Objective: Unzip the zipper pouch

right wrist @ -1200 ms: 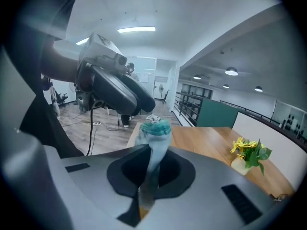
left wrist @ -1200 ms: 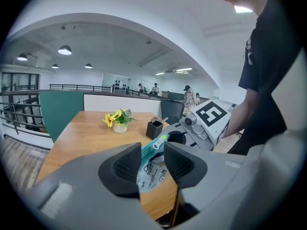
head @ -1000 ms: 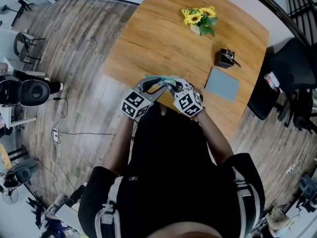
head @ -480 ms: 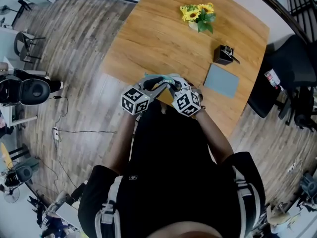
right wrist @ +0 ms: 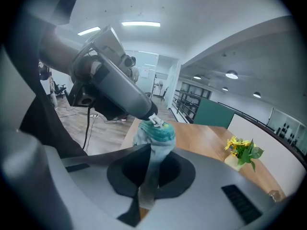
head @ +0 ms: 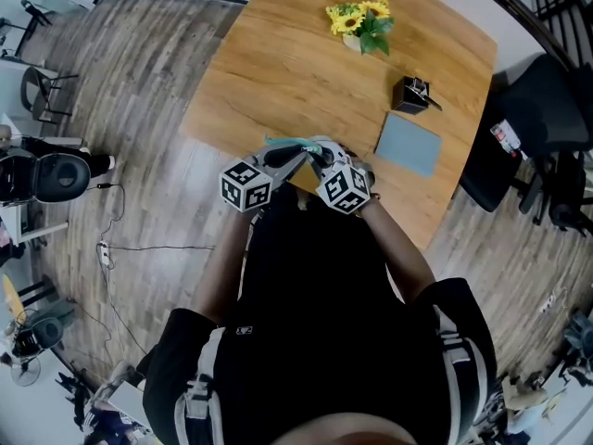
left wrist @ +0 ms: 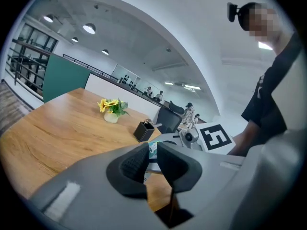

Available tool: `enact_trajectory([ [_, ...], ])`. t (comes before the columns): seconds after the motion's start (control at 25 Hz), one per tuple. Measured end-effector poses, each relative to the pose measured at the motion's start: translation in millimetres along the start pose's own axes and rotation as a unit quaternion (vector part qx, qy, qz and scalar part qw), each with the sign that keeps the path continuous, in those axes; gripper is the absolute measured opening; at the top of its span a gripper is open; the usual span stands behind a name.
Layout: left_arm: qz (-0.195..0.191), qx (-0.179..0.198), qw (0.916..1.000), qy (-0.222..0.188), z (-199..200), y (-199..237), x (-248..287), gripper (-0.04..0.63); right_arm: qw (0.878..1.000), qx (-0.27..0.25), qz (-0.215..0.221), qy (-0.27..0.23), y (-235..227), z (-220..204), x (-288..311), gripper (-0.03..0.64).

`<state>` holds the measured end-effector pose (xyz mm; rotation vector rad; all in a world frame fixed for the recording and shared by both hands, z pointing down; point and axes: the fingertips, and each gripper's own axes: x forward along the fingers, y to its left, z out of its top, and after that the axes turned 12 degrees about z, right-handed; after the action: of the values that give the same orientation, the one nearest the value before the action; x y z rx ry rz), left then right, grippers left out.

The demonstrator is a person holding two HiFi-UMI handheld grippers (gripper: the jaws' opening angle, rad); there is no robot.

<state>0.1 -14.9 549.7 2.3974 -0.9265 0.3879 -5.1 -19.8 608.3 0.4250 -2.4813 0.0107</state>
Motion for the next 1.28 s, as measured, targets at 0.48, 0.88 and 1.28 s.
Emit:
enact_trajectory([
  [0.48, -0.007, -0.036, 0.9993, 0.000, -2, -1, 8, 0.020, 1.000, -0.009, 0.002, 0.004, -1, -3, 2, 0.005],
  [0.88, 0.023, 0.012, 0.9994, 0.022, 1, 6, 13, 0.002, 1.000, -0.021, 0.010, -0.008, -2, -4, 2, 0.032],
  [1.28, 0.052, 0.057, 0.9968, 0.022, 14, 12, 12, 0.002, 0.998, 0.021, 0.016, -0.055, -12, 7, -7, 0.134],
])
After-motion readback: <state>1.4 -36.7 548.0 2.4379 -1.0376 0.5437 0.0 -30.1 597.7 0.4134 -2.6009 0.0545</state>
